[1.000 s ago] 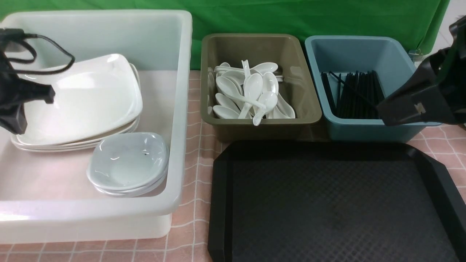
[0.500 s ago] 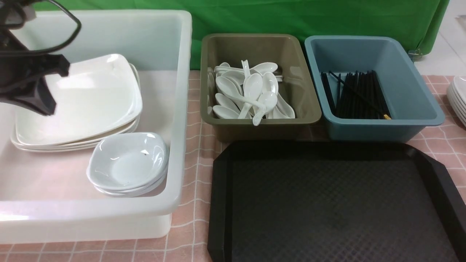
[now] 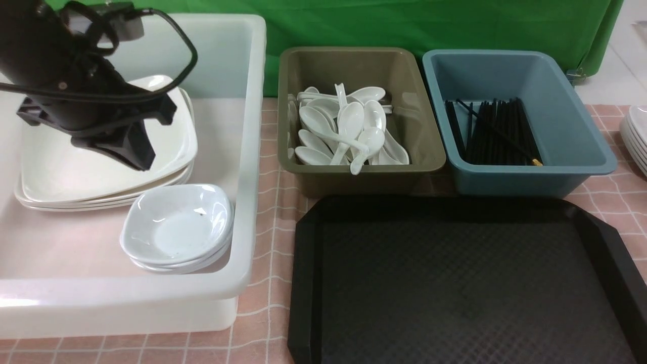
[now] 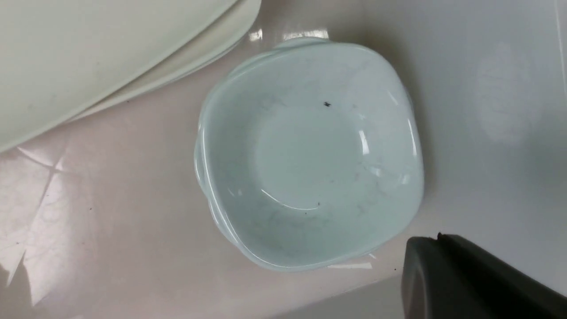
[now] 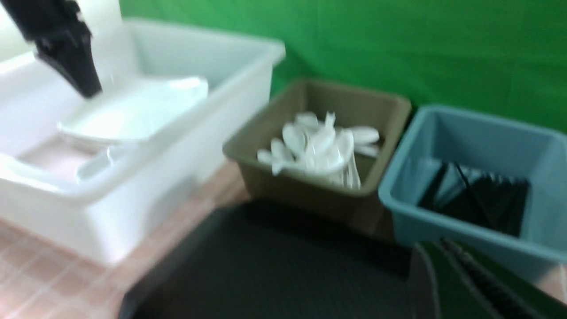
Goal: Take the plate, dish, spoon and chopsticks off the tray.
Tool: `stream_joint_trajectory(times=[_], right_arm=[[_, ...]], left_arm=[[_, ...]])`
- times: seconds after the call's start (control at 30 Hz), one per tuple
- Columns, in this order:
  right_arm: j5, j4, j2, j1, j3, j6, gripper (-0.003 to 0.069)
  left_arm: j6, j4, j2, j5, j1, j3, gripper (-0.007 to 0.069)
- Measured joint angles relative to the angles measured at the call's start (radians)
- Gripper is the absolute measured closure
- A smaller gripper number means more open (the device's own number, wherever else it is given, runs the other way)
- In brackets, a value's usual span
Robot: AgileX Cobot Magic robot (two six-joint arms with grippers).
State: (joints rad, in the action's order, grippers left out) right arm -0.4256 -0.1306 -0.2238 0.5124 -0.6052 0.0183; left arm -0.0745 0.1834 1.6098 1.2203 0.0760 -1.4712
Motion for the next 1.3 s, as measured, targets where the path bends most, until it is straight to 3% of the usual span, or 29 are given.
stream_joint_trajectory(times=[0.1, 0.23, 0.87, 1.1, 1.23, 1.3], right_arm=[[0.161, 0.002, 0.002, 0.000, 0.114, 0.000, 0.0626], [0.230, 0.002, 0.004, 0.000, 0.172, 0.000, 0.0623], [0.238, 0.003, 0.005, 0.000, 0.248, 0.001, 0.0598], [0.301, 0.003, 0.026, -0.002, 0.386, 0.001, 0.0589], [0.236, 0.003, 0.068, -0.052, 0.464, 0.001, 0.0578], [0.188, 0.001, 0.100, -0.128, 0.503, 0.001, 0.0571]], left_arm=[[0.000, -0.001, 0.000, 0.000, 0.000, 0.000, 0.0627], [0.000, -0.001, 0.000, 0.000, 0.000, 0.001, 0.0627], [0.004, 0.018, 0.000, 0.000, 0.000, 0.001, 0.0627], [0.004, 0.018, 0.000, -0.001, 0.000, 0.001, 0.0624], [0.004, 0.018, 0.000, -0.001, 0.000, 0.001, 0.0624], [0.004, 0.018, 0.000, -0.001, 0.000, 0.001, 0.0624]])
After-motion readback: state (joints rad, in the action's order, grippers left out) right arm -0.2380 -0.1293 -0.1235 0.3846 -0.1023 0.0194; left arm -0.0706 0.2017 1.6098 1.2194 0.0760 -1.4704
